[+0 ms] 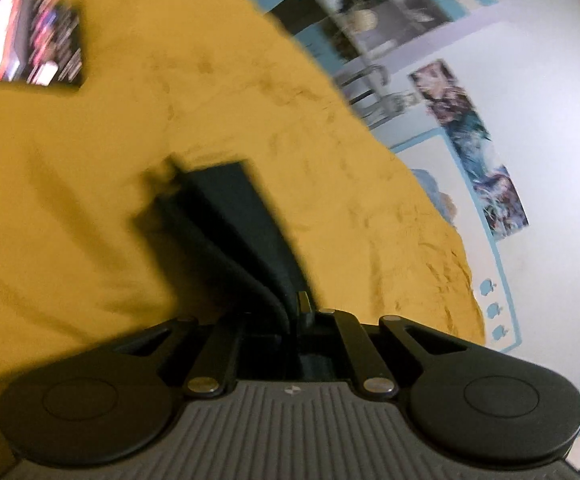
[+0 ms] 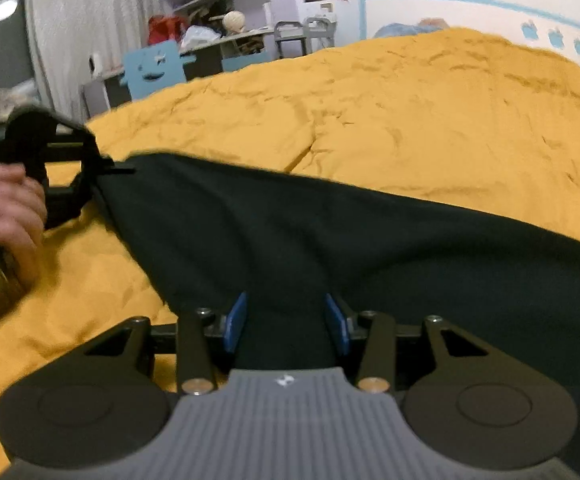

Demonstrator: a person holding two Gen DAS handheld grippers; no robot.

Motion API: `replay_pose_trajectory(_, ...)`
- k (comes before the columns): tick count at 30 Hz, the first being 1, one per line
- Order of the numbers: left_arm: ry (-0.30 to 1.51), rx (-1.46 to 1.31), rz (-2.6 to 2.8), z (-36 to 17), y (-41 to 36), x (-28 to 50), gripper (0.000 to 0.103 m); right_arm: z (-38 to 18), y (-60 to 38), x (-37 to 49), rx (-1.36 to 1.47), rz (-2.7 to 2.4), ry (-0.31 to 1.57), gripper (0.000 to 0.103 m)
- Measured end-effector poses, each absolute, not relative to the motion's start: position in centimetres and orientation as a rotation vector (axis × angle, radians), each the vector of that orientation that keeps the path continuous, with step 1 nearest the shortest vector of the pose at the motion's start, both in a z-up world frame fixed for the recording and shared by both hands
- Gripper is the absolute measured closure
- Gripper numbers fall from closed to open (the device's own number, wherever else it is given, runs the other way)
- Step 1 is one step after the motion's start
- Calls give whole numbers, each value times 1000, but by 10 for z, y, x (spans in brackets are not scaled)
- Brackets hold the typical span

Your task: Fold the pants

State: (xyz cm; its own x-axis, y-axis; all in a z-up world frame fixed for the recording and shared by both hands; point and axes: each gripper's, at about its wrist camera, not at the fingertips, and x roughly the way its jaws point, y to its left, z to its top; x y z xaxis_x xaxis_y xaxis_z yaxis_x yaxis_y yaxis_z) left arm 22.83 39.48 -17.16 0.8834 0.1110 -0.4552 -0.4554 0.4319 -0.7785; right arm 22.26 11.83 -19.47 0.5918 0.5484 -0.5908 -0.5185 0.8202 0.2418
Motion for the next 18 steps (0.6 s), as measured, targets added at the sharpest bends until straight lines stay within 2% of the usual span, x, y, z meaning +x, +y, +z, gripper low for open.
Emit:
replay_pose_trajectory(4, 309, -896, 325, -138, 365, 235, 98, -176, 71, 215, 223, 561, 701, 62)
replay_pose_trajectory(12, 255, -449, 150, -82, 249, 255, 98, -164, -11, 183, 256, 410, 680, 62)
replay_pose_trajectory(15, 287, -169, 60, -80, 178, 263, 98, -162, -38, 176, 290, 344, 673, 62)
replay_pose_trajectory(18, 440, 175, -97, -110, 97, 272, 93, -163, -60, 172, 314, 261, 675, 62)
